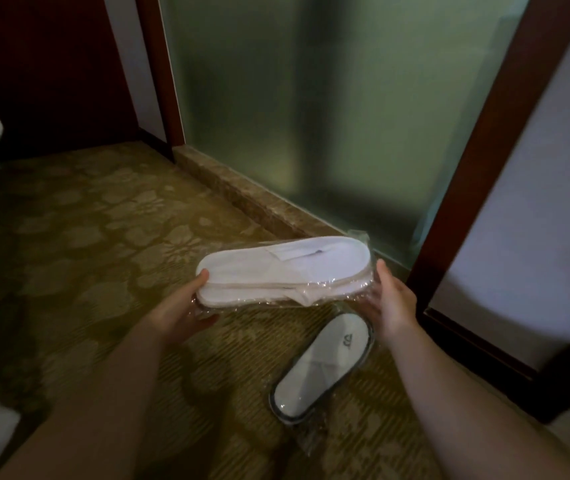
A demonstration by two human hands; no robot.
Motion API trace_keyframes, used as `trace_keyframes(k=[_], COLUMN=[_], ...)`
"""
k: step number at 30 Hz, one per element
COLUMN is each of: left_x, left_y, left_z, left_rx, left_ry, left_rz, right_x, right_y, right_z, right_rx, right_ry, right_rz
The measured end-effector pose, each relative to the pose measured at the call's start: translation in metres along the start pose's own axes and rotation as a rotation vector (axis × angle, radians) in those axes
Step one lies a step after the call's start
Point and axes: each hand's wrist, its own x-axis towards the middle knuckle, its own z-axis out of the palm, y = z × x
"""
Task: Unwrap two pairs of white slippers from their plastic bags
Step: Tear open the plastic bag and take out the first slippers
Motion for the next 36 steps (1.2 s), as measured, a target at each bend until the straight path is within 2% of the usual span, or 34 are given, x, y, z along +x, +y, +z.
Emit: trace_keyframes(k=[3,6,11,13,15,20,25,30,33,36], left_x=[-0.005,-0.013,-0.018,-0.019,-0.02,-0.026,-0.023,-0.017,-0.013,-0.013], left_y=[0.0,0.001,0.0,-0.005,-0.009,-0.018,-0.017,-0.005,-0.002,-0.002], left_z=[0.001,0.004,0.027,0.044,0.064,0.106,0.116,0.099,0.088,0.082], left_rx=[0.074,0.03,-0.116,-0.086,-0.074,-0.172,-0.353,-0.399,-0.406,-0.476], left_ry=[-0.027,-0.039,-0.251,-0.345,-0.356,-0.218,-0.082,0.062,0.148,0.232], left_rz=[-0.032,0.016,0.115,0.105,0.106,0.194,0.291,0.217,0.206,0.215], right_x=[-0.005,-0.009,-0.013,-0.018,-0.025,-0.04,-0.046,-0.052,-0.059,-0.057], right_y=[-0.008,-0.008,-0.01,-0.012,-0.013,-0.013,-0.018,-0.024,-0.022,-0.013], right_z=[-0.003,-0.007,0.002,0.011,0.021,0.045,0.057,0.055,0.06,0.067], right_rx=[-0.013,-0.059,0.07,0.109,0.123,0.05,-0.15,-0.533,-0.64,-0.699], right_ry=[-0.12,-0.147,-0.117,-0.136,-0.179,-0.305,-0.382,-0.489,-0.542,-0.527], right_rz=[0.084,0.123,0.143,0.138,0.131,0.145,0.048,-0.048,-0.102,-0.211])
